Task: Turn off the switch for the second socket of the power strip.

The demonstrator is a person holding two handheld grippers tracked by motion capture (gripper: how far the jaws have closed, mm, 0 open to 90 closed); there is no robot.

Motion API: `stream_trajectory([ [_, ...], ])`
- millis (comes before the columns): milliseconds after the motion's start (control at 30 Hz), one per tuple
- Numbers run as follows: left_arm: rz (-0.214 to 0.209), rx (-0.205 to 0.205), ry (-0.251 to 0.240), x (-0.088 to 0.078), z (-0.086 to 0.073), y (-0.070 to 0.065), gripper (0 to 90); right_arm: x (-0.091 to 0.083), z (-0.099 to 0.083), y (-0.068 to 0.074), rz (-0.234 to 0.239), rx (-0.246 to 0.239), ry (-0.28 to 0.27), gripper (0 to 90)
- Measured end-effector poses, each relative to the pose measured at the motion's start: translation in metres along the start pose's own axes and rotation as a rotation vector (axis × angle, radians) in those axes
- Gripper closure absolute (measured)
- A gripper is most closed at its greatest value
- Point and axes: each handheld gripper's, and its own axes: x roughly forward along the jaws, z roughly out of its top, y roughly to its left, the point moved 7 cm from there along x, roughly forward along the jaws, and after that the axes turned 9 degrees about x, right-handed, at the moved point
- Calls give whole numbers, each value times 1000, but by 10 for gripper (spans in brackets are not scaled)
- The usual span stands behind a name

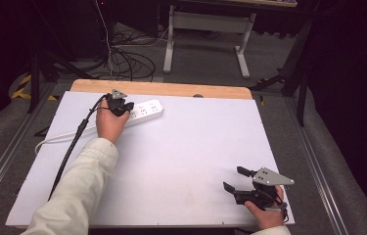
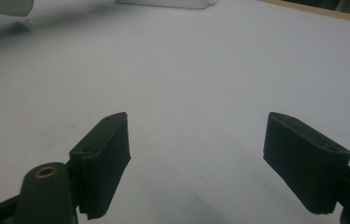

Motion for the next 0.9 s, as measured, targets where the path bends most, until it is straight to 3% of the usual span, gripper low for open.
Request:
stream_trajectory([
  [267,2,16,-22,-26,12,5,898,6,5,1,11,-11,-2,232],
  [467,-33,17,-32,-39,19,-2,877,11,10,-2,19,-13,-8,232],
  [633,-36,30,-52,-51,25,-5,871,16,14,-3,31,-11,-14,232],
  [900,-30,33,-53,-60,27,-3,867,20,17,-1,45,-19,-15,232],
])
